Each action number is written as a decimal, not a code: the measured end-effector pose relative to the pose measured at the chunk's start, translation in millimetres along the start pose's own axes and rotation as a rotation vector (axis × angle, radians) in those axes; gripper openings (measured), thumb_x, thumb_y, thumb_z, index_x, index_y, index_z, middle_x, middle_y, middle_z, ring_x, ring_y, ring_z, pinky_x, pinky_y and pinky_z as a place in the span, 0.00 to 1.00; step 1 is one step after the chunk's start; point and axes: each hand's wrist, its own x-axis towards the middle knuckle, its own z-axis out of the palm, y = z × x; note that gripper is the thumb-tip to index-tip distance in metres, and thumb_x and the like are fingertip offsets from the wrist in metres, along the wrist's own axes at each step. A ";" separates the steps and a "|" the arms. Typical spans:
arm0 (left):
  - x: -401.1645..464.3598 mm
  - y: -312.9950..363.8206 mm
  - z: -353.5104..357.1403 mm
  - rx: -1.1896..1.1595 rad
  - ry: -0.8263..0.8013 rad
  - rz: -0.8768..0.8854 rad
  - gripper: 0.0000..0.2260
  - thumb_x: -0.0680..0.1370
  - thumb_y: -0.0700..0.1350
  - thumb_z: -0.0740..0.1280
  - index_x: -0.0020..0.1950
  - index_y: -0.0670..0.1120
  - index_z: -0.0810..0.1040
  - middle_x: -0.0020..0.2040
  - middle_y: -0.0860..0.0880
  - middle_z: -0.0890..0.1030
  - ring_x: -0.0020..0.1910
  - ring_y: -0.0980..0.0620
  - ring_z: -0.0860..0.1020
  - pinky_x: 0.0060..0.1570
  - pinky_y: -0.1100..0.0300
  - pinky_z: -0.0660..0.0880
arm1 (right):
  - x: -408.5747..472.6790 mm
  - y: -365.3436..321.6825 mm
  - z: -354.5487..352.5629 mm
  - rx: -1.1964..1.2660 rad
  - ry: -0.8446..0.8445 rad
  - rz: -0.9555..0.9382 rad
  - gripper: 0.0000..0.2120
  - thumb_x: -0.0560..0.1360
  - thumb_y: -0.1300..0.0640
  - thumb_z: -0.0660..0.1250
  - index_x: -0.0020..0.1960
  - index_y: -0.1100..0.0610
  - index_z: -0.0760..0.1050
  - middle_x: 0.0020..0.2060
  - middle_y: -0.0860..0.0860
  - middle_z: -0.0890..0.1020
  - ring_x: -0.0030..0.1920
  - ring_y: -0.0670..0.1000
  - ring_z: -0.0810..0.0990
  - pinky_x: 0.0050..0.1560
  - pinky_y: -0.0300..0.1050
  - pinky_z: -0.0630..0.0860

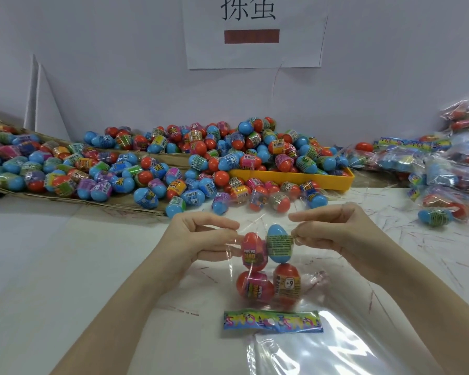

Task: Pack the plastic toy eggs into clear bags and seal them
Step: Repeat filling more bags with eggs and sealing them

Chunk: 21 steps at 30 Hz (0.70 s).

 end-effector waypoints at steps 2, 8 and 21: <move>-0.4 0.5 0.0 0.009 -0.006 0.003 0.08 0.56 0.47 0.73 0.34 0.49 0.85 0.35 0.46 0.85 0.32 0.50 0.83 0.29 0.66 0.77 | -0.8 -1.7 0.2 0.022 -0.024 -0.017 0.06 0.60 0.58 0.73 0.36 0.51 0.84 0.33 0.54 0.84 0.33 0.48 0.83 0.34 0.33 0.77; -1.1 1.5 -1.5 0.062 0.015 0.025 0.10 0.56 0.50 0.74 0.35 0.50 0.85 0.36 0.46 0.85 0.32 0.51 0.83 0.29 0.66 0.77 | 0.9 -1.4 -1.6 -0.043 -0.037 -0.040 0.10 0.55 0.54 0.74 0.36 0.53 0.84 0.33 0.55 0.84 0.33 0.49 0.83 0.35 0.33 0.77; -5.0 8.3 -10.7 0.083 0.018 0.081 0.09 0.55 0.46 0.75 0.35 0.50 0.85 0.34 0.44 0.84 0.34 0.50 0.84 0.31 0.67 0.77 | 1.0 1.9 -3.7 -0.024 -0.035 -0.125 0.06 0.57 0.62 0.72 0.34 0.55 0.84 0.29 0.56 0.83 0.32 0.49 0.82 0.35 0.33 0.76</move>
